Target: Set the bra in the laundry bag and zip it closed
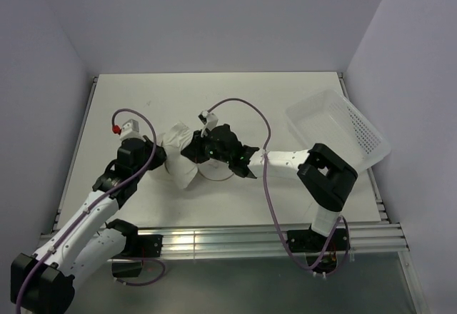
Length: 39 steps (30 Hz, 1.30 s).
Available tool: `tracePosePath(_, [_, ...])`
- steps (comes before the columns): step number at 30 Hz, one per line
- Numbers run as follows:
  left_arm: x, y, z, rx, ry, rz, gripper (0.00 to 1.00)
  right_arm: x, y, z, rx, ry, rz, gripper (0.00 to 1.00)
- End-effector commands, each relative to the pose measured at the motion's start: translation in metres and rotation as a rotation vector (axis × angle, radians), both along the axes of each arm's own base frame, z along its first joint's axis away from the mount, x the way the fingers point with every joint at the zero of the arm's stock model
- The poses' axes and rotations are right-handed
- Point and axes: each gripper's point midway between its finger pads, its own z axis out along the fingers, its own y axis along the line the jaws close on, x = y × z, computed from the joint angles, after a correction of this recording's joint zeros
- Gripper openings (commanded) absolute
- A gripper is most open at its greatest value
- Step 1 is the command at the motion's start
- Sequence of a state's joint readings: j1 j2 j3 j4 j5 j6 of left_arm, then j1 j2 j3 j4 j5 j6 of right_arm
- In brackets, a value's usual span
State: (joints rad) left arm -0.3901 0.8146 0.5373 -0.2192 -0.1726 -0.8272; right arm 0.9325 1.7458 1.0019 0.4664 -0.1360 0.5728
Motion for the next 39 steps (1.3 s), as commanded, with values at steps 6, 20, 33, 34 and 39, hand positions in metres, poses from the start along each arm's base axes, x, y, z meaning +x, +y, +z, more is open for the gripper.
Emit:
tracePosePath(6, [-0.02,-0.098,0.094,-0.315,-0.176,-0.349,0.0,0.008,-0.007,0.011,0.009,-0.008,-0.107,0.0])
tracePosePath(20, [-0.029,-0.099,0.059,-0.214,-0.098,-0.356,0.0,0.036,-0.086,0.081,-0.076,-0.22,-0.311,0.0])
tracePosePath(33, [-0.029,-0.138,0.065,-0.309,-0.206,-0.498,0.0,0.014,-0.063,0.026,0.032,-0.106,-0.152,0.0])
tracePosePath(34, [-0.031,-0.135,0.062,-0.31,-0.206,-0.491,0.0,0.02,-0.062,0.027,0.044,-0.103,-0.154,0.0])
tracePosePath(39, [-0.038,-0.117,0.053,-0.278,-0.245,-0.45,0.0,0.028,-0.05,0.007,0.01,-0.032,-0.152,0.0])
